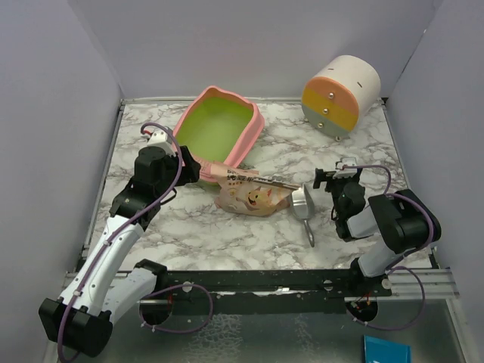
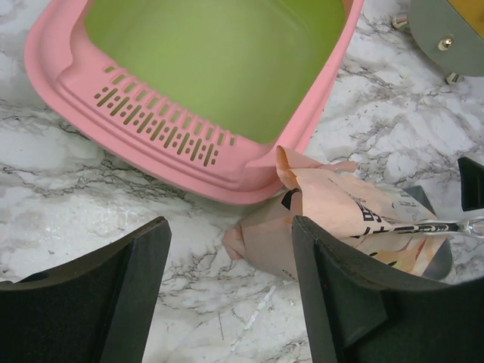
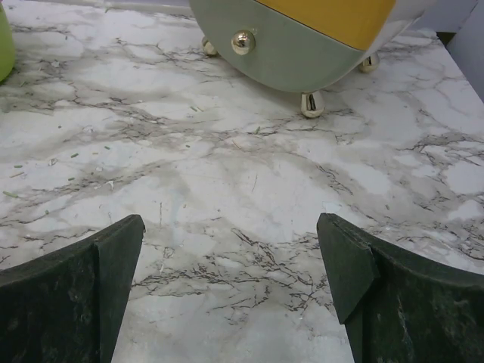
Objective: Fill the litter box with clean litter
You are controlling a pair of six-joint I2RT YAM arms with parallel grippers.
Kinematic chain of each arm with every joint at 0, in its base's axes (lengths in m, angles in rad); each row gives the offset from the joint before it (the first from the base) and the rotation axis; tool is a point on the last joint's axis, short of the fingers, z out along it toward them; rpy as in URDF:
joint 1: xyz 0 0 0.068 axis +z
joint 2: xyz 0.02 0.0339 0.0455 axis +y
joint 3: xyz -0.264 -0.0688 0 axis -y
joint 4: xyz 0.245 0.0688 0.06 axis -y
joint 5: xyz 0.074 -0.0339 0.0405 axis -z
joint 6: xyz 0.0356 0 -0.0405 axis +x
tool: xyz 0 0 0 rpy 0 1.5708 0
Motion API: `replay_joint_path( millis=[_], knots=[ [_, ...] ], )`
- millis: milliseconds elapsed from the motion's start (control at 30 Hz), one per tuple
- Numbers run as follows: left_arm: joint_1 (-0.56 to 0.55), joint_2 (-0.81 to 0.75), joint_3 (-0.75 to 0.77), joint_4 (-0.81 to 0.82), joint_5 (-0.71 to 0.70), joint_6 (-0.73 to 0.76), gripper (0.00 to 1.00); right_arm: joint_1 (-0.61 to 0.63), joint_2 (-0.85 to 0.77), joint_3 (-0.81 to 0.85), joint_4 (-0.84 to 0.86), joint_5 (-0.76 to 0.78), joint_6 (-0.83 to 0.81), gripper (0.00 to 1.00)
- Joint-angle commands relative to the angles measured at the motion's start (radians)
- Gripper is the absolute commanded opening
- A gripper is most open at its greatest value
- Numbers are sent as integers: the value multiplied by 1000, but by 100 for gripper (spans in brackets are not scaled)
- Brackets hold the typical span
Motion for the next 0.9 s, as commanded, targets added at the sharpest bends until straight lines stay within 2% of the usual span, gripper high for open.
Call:
replay_joint_path(
  millis=[0, 133, 200, 233, 267, 333, 367, 433, 467, 500, 567, 600, 667, 700, 733, 767, 867],
  knots=[
    [-2, -15, 6, -25, -3, 11, 71, -7, 1, 17, 14, -16, 10, 100],
    [-3, -43, -9, 8, 4, 34, 74, -7, -5, 0, 55, -29, -10, 100],
    [-2, -43, -3, 6, 20, 49, 74, -6, -93, -9, 7, -128, -57, 100],
    [-3, -41, 4, 2, 32, 59, 74, -4, -171, 17, -105, -187, -71, 100],
    [-3, -37, 13, -3, 38, 67, 74, -4, -271, 67, -288, -243, -60, 100],
    [-3, -31, 33, -15, 48, 80, 74, -5, -428, 236, -727, -270, 129, 100],
    [-3, -27, 41, -16, 61, 96, 74, -5, -480, 319, -889, -298, 226, 100],
    [-2, -23, 57, -12, 88, 126, 74, -4, -538, 475, -1111, -439, 373, 100],
    [-3, -21, 61, -9, 105, 142, 74, -6, -553, 547, -1187, -586, 405, 100],
    [-2, -19, 66, -3, 130, 165, 74, -7, -565, 598, -1217, -751, 401, 100],
    [-2, -11, 72, 3, 207, 229, 72, -7, -596, 590, -1089, -1059, 494, 98],
    [-3, -5, 75, 3, 247, 263, 72, -7, -611, 566, -1003, -1154, 570, 92],
    [-2, 10, 86, -3, 307, 300, 71, -7, -646, 530, -917, -1253, 661, 63],
    [-3, 18, 95, -8, 334, 316, 71, -7, -667, 540, -992, -1255, 635, 42],
    [-3, 29, 103, -12, 361, 332, 71, -7, -683, 582, -1134, -1237, 555, 21],
    [-2, 37, 110, -15, 390, 351, 71, -6, -688, 637, -1333, -1200, 428, 5],
    [-2, 64, 128, -16, 475, 428, 71, -6, -647, 832, -1799, -956, 119, 1]
  ],
)
